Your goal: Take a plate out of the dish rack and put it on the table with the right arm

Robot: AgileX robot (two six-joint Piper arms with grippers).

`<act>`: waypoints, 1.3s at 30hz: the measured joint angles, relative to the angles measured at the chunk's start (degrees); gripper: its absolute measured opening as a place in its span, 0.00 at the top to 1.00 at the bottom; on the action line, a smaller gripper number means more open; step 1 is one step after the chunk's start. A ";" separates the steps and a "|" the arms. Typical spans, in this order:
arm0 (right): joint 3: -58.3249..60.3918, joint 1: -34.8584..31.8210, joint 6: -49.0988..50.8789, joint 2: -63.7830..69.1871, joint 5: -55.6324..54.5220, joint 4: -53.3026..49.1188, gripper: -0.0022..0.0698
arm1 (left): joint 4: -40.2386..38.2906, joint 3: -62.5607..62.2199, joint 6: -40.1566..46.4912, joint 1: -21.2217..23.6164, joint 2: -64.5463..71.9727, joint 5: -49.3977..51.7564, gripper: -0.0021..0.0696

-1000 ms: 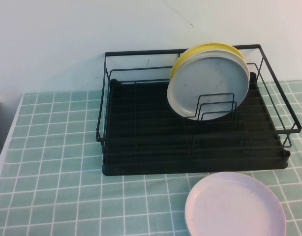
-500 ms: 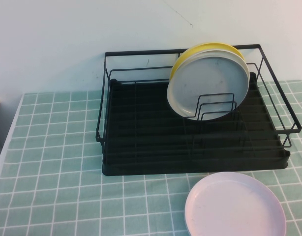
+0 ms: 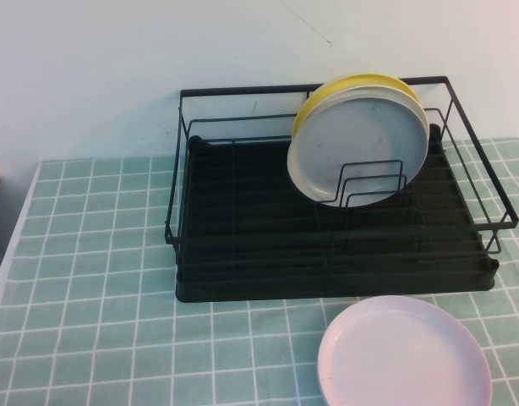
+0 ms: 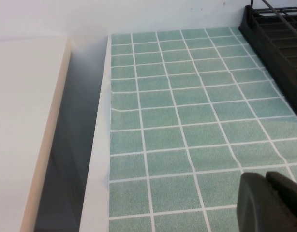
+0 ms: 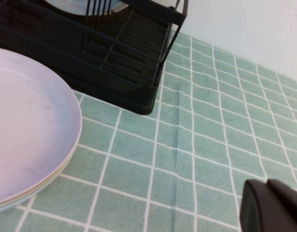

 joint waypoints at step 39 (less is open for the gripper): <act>0.00 0.00 11.73 0.00 0.11 0.22 0.97 | 0.00 0.00 0.02 0.00 0.00 0.00 0.98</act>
